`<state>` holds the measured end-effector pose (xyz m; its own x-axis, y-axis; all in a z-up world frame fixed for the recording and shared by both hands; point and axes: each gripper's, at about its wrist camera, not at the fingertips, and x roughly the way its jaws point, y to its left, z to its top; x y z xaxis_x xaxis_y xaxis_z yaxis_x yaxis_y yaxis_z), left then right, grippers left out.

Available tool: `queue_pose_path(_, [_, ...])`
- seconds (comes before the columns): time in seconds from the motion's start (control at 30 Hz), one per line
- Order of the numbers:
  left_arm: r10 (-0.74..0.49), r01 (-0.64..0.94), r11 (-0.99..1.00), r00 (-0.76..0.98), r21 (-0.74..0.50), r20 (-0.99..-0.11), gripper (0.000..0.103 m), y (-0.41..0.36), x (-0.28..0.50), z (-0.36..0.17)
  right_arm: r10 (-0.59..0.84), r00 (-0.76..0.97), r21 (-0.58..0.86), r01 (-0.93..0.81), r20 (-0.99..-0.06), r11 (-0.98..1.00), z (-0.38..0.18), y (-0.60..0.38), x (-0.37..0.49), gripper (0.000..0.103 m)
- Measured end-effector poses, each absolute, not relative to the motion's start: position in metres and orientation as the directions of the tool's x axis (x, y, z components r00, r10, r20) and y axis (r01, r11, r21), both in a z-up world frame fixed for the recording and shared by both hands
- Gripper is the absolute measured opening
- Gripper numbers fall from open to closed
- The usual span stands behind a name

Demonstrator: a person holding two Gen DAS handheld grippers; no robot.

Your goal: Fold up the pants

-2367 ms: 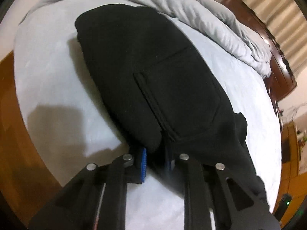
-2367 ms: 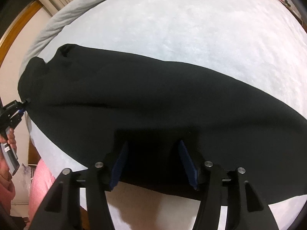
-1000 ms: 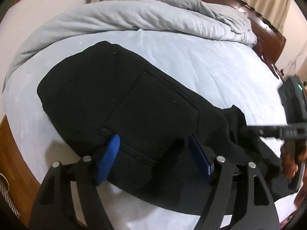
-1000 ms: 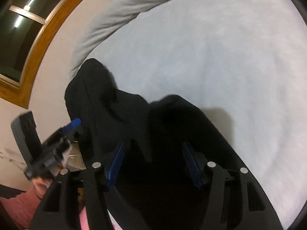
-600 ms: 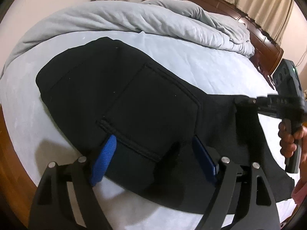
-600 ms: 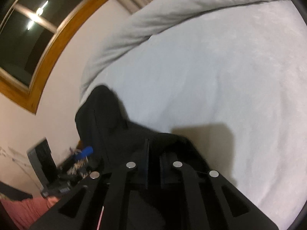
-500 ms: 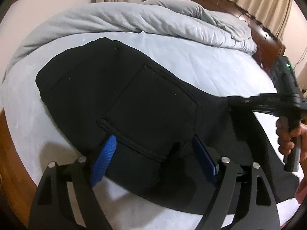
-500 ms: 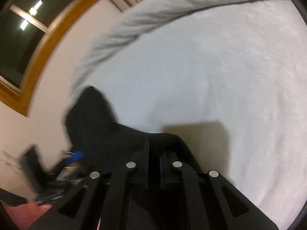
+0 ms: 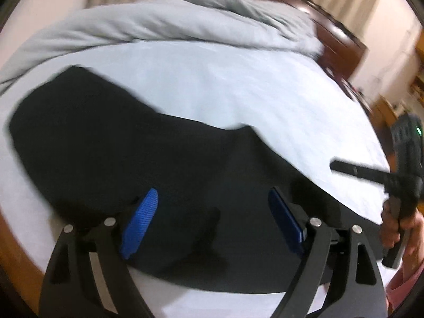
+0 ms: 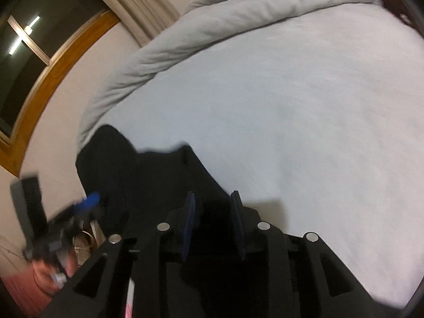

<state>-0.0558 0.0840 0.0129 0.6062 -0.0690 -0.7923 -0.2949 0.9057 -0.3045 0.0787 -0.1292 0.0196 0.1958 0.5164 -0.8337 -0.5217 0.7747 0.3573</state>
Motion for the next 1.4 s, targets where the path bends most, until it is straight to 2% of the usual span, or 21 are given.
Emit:
queue_pose_path(0.13, [-0.180,-0.213,0.911,0.564,-0.352,-0.806,0.085,0.046,-0.030,0.000,0.428,0.198,0.291,-0.485,-0.882,0.824,0.007,-0.173,0.037,0.029])
queue_pose_path(0.27, [-0.154,-0.217,0.930,0.500,-0.296,-0.852,0.085,0.030,-0.010,-0.027,0.396,0.162,0.296,-0.432,-0.904,0.852,-0.022,-0.193,0.028,0.029])
queue_pose_path(0.33, [-0.147,-0.235,0.930,0.470,-0.284,-0.870,0.085,0.033,-0.003,-0.043,0.382,0.153,0.302,-0.383,-0.911,0.873,-0.043,-0.202,0.038,0.020])
queue_pose_path(0.4, [-0.121,-0.225,0.943,0.455,-0.246,-0.882,0.085,0.029,0.000,-0.044,0.427,0.147,0.365,-0.322,-0.892,0.873,-0.053,-0.215,0.049,0.015])
queue_pose_path(0.5, [-0.101,-0.242,0.944,0.438,-0.226,-0.893,0.085,0.025,0.002,-0.042,0.489,0.136,0.447,-0.255,-0.862,0.858,-0.055,-0.230,0.059,0.011])
queue_pose_path(0.57, [-0.082,-0.254,0.944,0.441,-0.212,-0.894,0.084,0.018,-0.001,-0.035,0.488,0.155,0.445,-0.246,-0.859,0.861,-0.044,-0.238,0.053,0.017])
queue_pose_path(0.63, [-0.065,-0.235,0.954,0.448,-0.188,-0.892,0.084,0.004,-0.008,-0.025,0.452,0.195,0.402,-0.248,-0.871,0.882,-0.031,-0.253,0.040,0.043])
queue_pose_path(0.67, [-0.070,-0.216,0.958,0.455,-0.186,-0.888,0.084,-0.003,-0.011,-0.021,0.440,0.215,0.389,-0.243,-0.872,0.889,-0.024,-0.263,0.032,0.046])
queue_pose_path(0.83, [-0.150,-0.124,0.967,0.434,-0.224,-0.888,0.085,-0.052,-0.026,-0.018,0.319,0.256,0.305,-0.093,-0.913,0.948,-0.004,-0.346,-0.014,0.048])
queue_pose_path(0.97, [-0.172,-0.068,0.973,0.431,-0.221,-0.886,0.085,-0.089,-0.032,-0.024,0.300,0.251,0.322,0.052,-0.920,0.945,-0.004,-0.418,-0.045,0.051])
queue_pose_path(1.1, [-0.182,-0.054,0.973,0.413,-0.223,-0.892,0.089,-0.113,-0.033,-0.035,0.336,0.255,0.386,0.178,-0.906,0.905,-0.016,-0.474,-0.064,0.054])
queue_pose_path(1.27, [-0.131,-0.043,0.986,0.415,-0.164,-0.900,0.090,-0.125,-0.028,-0.041,0.370,0.326,0.457,0.248,-0.870,0.855,-0.037,-0.494,-0.055,0.057])
queue_pose_path(1.4, [-0.138,-0.048,0.984,0.410,-0.173,-0.902,0.090,-0.121,-0.025,-0.038,0.464,0.425,0.605,0.303,-0.777,0.736,-0.055,-0.511,-0.043,0.058])
